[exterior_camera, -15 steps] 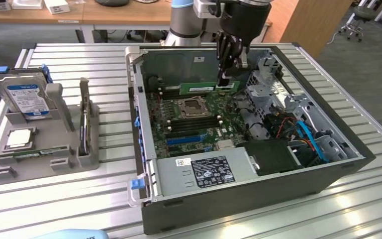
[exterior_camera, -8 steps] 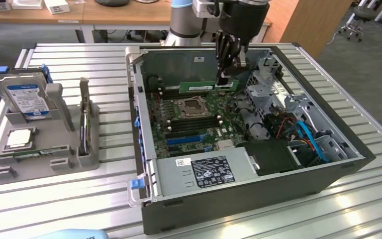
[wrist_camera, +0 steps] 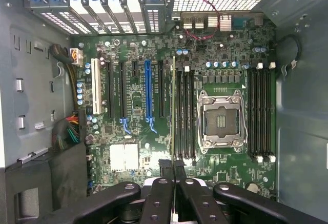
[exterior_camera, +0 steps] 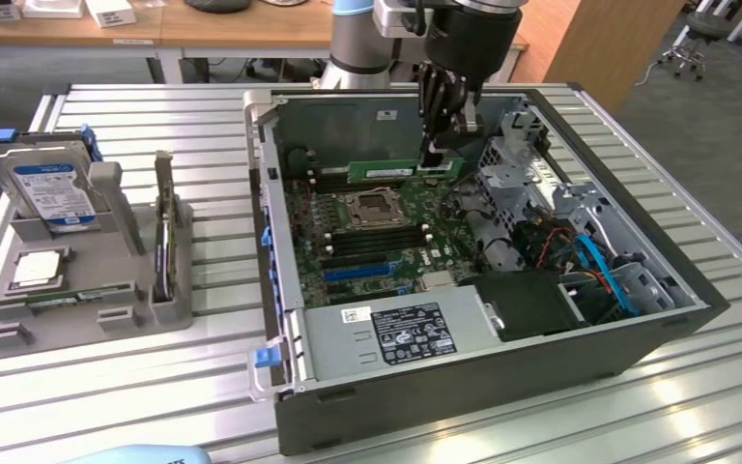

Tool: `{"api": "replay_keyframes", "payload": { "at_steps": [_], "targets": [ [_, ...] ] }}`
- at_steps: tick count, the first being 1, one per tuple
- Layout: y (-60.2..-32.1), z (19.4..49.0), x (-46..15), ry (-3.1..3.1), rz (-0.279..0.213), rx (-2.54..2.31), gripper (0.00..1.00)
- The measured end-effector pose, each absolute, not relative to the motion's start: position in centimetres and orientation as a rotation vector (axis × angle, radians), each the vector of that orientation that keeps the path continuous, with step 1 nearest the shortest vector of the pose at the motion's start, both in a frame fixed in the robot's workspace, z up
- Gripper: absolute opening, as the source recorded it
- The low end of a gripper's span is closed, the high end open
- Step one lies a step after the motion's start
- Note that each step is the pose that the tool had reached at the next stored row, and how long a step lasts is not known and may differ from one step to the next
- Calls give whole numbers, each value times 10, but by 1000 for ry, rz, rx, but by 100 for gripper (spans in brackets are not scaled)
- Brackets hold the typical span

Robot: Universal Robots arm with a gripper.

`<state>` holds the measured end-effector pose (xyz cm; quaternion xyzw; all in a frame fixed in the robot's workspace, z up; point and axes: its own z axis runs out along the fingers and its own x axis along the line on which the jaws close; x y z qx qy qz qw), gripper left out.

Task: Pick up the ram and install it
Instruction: 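Insert the ram into the slot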

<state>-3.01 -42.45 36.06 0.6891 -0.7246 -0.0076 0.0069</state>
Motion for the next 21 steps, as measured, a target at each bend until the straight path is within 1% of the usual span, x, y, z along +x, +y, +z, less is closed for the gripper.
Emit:
{"api": "replay_keyframes", "payload": {
  "at_steps": [9, 21],
  "targets": [
    [-424, 360, -30, -2267, -24, 2156, 11],
    [-424, 345, -30, -2271, -15, 2160, 11]
  ]
}}
